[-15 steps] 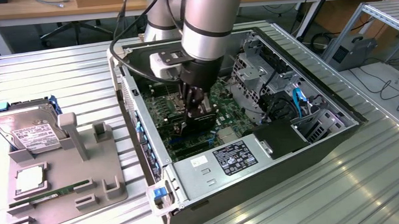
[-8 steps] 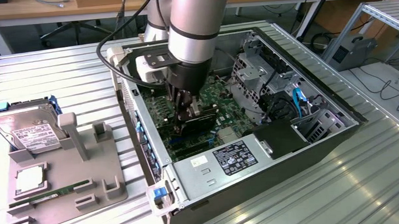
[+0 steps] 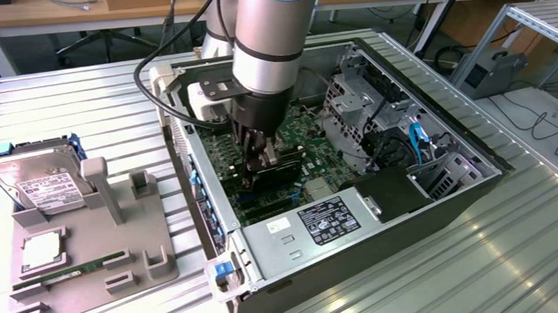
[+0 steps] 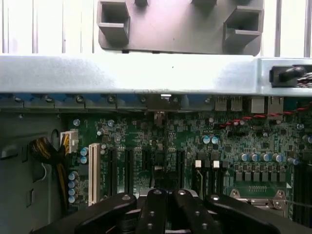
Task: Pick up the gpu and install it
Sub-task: 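Press down on the gpu until it lock into place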
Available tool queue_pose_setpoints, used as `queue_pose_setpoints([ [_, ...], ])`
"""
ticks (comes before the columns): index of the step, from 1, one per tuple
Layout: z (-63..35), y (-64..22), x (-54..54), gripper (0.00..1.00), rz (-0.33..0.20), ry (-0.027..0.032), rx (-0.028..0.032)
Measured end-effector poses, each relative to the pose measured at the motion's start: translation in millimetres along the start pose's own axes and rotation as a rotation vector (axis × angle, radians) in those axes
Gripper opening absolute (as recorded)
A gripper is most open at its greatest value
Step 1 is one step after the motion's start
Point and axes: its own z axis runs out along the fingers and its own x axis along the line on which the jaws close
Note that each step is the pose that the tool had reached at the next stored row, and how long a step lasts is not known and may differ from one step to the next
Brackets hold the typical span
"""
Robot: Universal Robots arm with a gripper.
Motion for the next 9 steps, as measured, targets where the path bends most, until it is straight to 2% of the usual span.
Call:
queue_pose_setpoints([
  [2,-0.3,0.1,0.1,0.11,0.0,0.0008,-0.0005],
  [5,-16.2,0.7,0.4,0.11,0.0,0.0012,-0.0004],
  [9,-21.5,-10.0,0.7,0.11,0.0,0.0013,-0.0028],
])
